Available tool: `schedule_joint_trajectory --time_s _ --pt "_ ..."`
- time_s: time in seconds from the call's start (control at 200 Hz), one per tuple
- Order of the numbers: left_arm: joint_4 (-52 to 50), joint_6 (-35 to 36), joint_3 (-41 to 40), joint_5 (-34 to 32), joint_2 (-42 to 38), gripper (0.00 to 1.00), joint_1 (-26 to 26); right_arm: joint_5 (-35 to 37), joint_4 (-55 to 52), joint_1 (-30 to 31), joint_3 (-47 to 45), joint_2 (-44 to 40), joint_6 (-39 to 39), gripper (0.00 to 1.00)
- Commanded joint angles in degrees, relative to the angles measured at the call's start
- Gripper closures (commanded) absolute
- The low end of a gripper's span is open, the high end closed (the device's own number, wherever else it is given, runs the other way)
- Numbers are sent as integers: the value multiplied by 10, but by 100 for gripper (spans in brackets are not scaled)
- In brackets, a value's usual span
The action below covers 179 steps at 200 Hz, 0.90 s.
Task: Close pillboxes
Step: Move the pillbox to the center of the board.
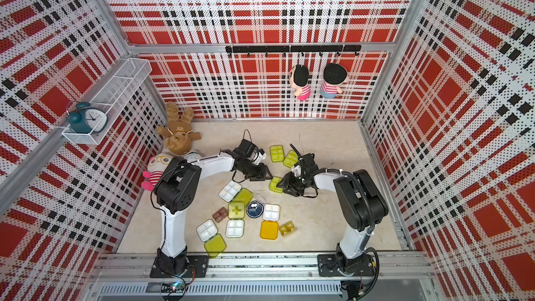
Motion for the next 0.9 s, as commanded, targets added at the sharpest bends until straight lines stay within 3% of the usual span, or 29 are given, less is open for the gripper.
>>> schedule_joint_trajectory --time_s 0.0,0.266,0.451,0.691,0.892 --pt "-14 -17 11 -29 -42 47 33 23 26 9 42 31 21 48" --pt "20 -59 -64 -58 -176 45 99 16 49 34 201 161 83 51" --pt "26 -66 -102 -49 -222 45 109 5 46 51 343 233 114 47" --pt "45 -62 -121 -40 -214 44 100 91 -117 40 286 92 -46 36" --pt "46 -50 -93 -21 -181 44 88 60 -209 45 197 -59 -199 23"
